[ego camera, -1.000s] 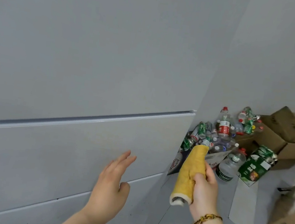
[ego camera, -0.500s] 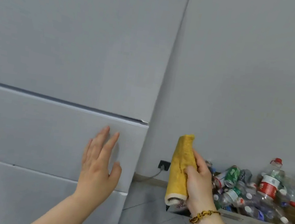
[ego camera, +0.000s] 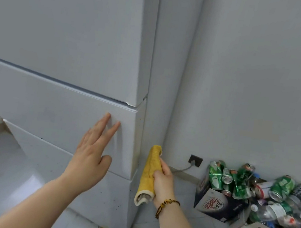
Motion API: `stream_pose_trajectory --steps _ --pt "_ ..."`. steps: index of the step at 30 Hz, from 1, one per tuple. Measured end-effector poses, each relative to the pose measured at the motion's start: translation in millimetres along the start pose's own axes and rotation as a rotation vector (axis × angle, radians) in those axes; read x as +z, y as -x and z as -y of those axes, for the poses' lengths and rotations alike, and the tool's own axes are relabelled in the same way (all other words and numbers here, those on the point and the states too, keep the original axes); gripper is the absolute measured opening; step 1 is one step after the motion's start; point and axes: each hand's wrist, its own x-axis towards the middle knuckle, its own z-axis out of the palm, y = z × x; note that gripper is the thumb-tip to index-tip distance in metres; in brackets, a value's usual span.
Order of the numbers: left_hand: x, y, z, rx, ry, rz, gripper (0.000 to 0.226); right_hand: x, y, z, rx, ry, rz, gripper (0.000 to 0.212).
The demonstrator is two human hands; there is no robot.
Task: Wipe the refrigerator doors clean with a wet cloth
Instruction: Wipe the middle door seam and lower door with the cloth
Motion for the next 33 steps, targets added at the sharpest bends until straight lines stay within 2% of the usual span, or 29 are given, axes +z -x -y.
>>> stream_pose_trajectory --steps 3,7,13,18,21,25,28,31,33 --pt "3.0 1.4 4.3 -0.003 0.043 -0.010 0.066 6.9 -11.0 -14.8 0.074 -0.001 0.012 0.050" --pt "4.5 3.3 13.1 0.024 0.043 -0.015 0.068 22.9 -21.9 -28.4 0.062 0.078 0.046 0.040" --pt "13.1 25.2 5.9 -0.207 0.035 0.058 0.072 21.8 -21.5 -20.6 0.089 0.173 0.122 0.047" --pt "34.6 24.9 -15.0 -0.400 0.066 0.076 0.084 16.4 -19.4 -6.9 0.119 0.198 0.198 0.044" --pt "45.0 20.2 -28.1 -0.478 0.104 0.042 0.083 11.5 -17.9 11.9 0.105 0.192 0.284 0.040" --pt "50.3 16.3 -36.9 -0.556 0.166 -0.036 0.084 0.0 -17.2 31.4 0.025 0.200 0.401 0.045" --pt "55.1 14.4 -44.8 -0.610 0.238 -0.089 0.081 -3.5 -17.0 27.2 0.041 0.242 0.416 0.051" --pt "54.1 10.1 -50.9 -0.676 0.314 -0.118 0.078 6.7 -14.8 24.5 0.113 0.284 0.416 0.047" --pt "49.6 6.8 -55.3 -0.721 0.381 -0.136 0.075 11.8 -12.2 27.7 0.068 0.266 0.449 0.042"
